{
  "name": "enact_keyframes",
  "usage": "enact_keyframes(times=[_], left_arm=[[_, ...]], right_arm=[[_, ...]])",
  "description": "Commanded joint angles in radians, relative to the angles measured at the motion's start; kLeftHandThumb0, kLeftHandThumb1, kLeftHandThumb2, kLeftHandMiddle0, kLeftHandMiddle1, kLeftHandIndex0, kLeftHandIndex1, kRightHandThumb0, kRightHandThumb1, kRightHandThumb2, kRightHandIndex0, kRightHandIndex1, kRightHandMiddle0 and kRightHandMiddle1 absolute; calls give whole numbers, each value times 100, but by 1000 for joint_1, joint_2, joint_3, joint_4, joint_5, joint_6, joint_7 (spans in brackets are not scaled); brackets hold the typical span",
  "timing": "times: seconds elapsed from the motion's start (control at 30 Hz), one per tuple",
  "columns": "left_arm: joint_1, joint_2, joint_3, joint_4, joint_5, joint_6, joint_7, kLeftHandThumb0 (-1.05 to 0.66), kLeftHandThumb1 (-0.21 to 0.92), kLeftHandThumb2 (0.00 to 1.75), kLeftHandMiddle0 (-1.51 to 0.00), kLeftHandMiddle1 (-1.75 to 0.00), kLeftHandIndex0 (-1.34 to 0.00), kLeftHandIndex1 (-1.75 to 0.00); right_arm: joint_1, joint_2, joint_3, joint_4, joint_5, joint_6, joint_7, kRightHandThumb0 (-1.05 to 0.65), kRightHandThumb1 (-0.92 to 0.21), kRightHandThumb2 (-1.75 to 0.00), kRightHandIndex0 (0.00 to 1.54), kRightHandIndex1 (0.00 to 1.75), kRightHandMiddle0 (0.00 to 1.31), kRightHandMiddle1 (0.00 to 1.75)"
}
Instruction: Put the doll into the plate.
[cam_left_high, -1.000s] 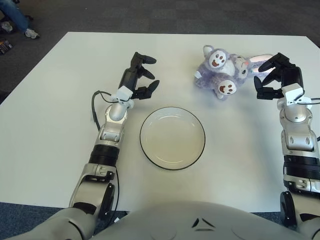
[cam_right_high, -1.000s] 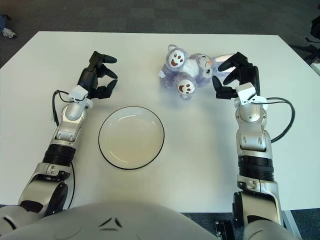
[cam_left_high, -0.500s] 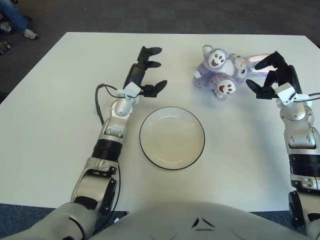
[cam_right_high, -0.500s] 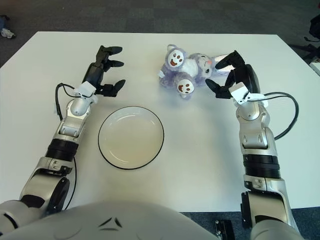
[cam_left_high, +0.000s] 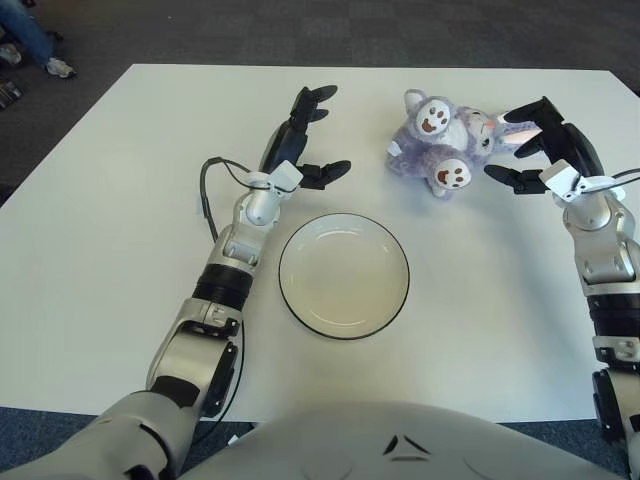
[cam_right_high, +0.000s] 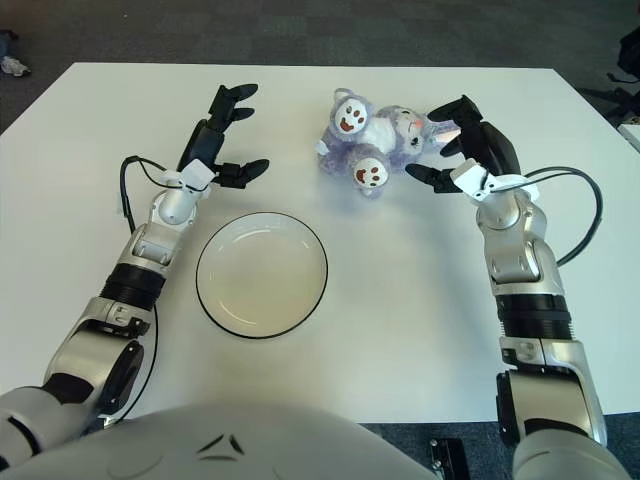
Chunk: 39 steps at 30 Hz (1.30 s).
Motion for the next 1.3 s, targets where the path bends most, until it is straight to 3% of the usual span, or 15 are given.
enact_keyframes(times=[0.0,0.17,0.33,0.4,0.43,0.5,0.6,0.67,0.73,0.8,0.87,0.97,1.0,1.1,1.27], left_arm=[[-41,-20,-25,-4,34,18,30,-71,43,77,-16,-68,0,-67],[-54,-27,-38,-1,47,30,39,-69,37,82,-14,-72,0,-63],[-87,-33,-56,36,73,35,61,-77,44,75,-11,-79,0,-61],[-104,-39,-64,67,80,15,81,-78,45,73,-11,-79,0,-61],[-111,-40,-68,77,85,5,91,-78,45,73,-11,-79,0,-62],[-126,-42,-78,99,95,-16,111,-79,45,72,-14,-80,0,-64],[-146,-49,-90,127,92,-29,116,-80,46,72,-15,-80,0,-65],[-155,-54,-95,137,84,-29,110,-80,46,72,-15,-81,0,-64],[-158,-58,-97,142,78,-29,105,-81,47,71,-14,-82,0,-62],[-162,-61,-98,147,75,-30,103,-81,47,71,-13,-82,0,-61],[-171,-70,-100,160,67,-33,101,-80,47,71,-13,-83,0,-60],[-185,-80,-102,181,61,-39,102,-79,46,71,-12,-84,0,-59],[-190,-82,-103,188,60,-42,103,-78,46,71,-12,-84,0,-59],[-205,-91,-105,211,59,-51,110,-78,46,71,-11,-84,0,-59],[-230,-104,-108,253,68,-64,132,-77,45,72,-12,-87,0,-63]], right_arm=[[-36,-29,21,62,-24,-71,-17,-93,-62,-57,0,30,0,69],[-61,-47,38,127,-41,-140,-33,-95,-63,-55,0,23,0,65],[-84,-49,47,171,-40,-180,-26,-94,-62,-54,0,18,0,63],[-78,-37,56,147,-51,-173,-32,-94,-61,-53,1,56,0,71],[-65,-31,57,108,-56,-158,-29,-95,-61,-53,1,62,0,72],[-47,-27,55,57,-60,-139,-21,-96,-61,-52,0,97,0,78],[-46,-31,52,51,-55,-133,-15,-98,-61,-51,0,128,0,84],[-44,-29,50,39,-48,-123,-10,-99,-61,-50,0,120,0,86],[-41,-26,48,29,-44,-114,-5,-100,-62,-49,0,82,0,84],[-41,-24,49,22,-43,-105,-2,-101,-62,-49,0,69,0,83],[-40,-24,50,10,-54,-81,-2,-101,-62,-49,0,69,0,83],[-38,-26,51,-5,-66,-53,0,-101,-62,-48,0,85,0,83],[-37,-26,51,-10,-68,-47,0,-100,-62,-47,0,115,0,86],[-35,-26,53,-24,-72,-31,2,-98,-62,-47,5,155,0,89],[-35,-28,56,-28,-79,-30,0,-96,-62,-46,18,171,0,93]])
